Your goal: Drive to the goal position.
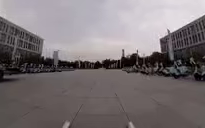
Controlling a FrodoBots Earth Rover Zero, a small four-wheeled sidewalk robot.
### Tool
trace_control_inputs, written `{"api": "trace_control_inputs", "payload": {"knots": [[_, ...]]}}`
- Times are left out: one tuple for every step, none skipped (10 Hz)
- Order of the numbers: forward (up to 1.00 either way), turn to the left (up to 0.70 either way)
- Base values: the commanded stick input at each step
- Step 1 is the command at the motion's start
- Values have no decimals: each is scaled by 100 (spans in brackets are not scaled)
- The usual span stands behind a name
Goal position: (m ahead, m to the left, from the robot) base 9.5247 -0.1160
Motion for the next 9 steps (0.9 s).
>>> {"api": "trace_control_inputs", "payload": {"knots": [[60,0],[60,0],[60,0],[60,0],[60,0],[60,0],[60,0],[60,0],[60,0]]}}
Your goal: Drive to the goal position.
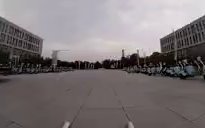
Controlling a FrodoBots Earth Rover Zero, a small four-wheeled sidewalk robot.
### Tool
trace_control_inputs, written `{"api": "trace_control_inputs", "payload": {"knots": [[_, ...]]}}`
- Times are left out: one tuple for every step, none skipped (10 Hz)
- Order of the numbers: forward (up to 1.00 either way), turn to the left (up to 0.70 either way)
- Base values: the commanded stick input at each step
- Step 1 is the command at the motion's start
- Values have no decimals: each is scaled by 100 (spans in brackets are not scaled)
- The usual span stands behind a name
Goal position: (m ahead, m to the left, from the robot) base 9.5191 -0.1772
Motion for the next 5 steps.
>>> {"api": "trace_control_inputs", "payload": {"knots": [[60,0],[60,0],[60,0],[60,0],[60,0]]}}
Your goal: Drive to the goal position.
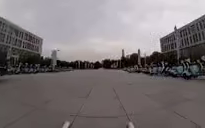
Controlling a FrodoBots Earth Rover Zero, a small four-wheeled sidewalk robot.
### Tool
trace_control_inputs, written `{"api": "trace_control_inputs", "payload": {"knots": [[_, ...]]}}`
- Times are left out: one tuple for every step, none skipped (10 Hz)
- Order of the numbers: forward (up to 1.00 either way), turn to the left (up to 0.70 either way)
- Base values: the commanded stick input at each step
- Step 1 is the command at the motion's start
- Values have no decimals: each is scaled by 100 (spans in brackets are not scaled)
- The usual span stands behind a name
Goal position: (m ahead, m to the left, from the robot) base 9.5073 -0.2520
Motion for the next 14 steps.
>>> {"api": "trace_control_inputs", "payload": {"knots": [[60,0],[60,0],[60,0],[60,0],[60,0],[60,0],[60,0],[60,0],[60,0],[60,0],[60,0],[60,0],[60,0],[60,0]]}}
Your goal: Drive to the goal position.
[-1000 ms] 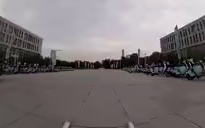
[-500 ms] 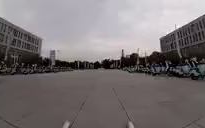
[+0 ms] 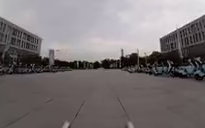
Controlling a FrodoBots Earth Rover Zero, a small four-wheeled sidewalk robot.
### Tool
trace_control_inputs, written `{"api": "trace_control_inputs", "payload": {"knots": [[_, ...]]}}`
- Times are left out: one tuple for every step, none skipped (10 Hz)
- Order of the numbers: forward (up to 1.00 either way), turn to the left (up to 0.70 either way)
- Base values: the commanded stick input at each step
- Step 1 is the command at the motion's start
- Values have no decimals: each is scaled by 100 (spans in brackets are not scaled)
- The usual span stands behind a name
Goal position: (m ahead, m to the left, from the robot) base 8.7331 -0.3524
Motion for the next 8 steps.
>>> {"api": "trace_control_inputs", "payload": {"knots": [[60,0],[60,0],[60,0],[60,0],[60,0],[60,0],[60,0],[60,0]]}}
